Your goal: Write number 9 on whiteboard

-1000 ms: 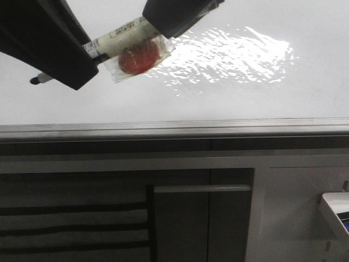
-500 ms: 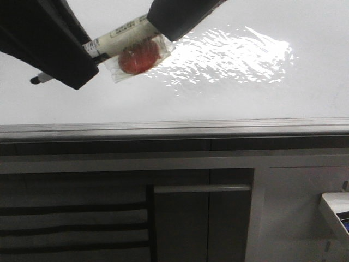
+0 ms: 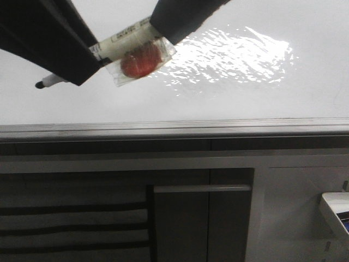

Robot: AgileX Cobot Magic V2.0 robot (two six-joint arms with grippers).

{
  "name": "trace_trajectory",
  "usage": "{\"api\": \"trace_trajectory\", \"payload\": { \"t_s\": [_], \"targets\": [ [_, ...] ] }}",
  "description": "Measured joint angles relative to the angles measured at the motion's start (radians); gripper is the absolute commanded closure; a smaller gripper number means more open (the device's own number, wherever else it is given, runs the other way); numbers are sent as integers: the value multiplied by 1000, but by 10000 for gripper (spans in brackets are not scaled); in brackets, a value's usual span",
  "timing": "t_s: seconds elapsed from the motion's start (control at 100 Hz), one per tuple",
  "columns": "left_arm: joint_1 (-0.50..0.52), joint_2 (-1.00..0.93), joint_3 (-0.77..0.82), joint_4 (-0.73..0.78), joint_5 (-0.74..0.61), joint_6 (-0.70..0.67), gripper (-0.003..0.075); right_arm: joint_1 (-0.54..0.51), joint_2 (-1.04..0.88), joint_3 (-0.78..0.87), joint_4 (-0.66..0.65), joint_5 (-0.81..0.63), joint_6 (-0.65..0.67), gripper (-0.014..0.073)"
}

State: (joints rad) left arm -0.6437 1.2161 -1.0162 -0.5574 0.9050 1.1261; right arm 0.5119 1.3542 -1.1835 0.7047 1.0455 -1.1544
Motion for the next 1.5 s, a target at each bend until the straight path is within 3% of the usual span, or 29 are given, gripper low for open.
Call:
{"api": "trace_trajectory", "payload": {
  "t_s": [0.08,0.17,0.36,0.55,0.71,0.88,1.1,1.5],
  "targets": [
    [3,-1,-20,3,-5,-21,305,0,-10,0,-60,-23,45,638],
    [25,-16,-43,8,-5,-66,304,0,-51,0,-191,-69,161,638],
    [171,-99,-44,12,-5,-172,314,-16,-181,4,-493,-104,572,638],
    [356,-230,43,-13,-22,-254,318,-145,-309,121,-542,-199,836,639],
    [475,-350,177,-85,-103,-266,318,-182,-389,264,-503,-336,874,639],
    [517,-408,246,-107,-174,-268,318,-182,-403,341,-472,-410,880,639],
    [517,-412,252,-116,-192,-270,318,-182,-334,296,-405,-441,884,639],
    [517,-412,252,-116,-192,-270,318,-182,-139,224,-418,-507,884,639]
  ]
}}
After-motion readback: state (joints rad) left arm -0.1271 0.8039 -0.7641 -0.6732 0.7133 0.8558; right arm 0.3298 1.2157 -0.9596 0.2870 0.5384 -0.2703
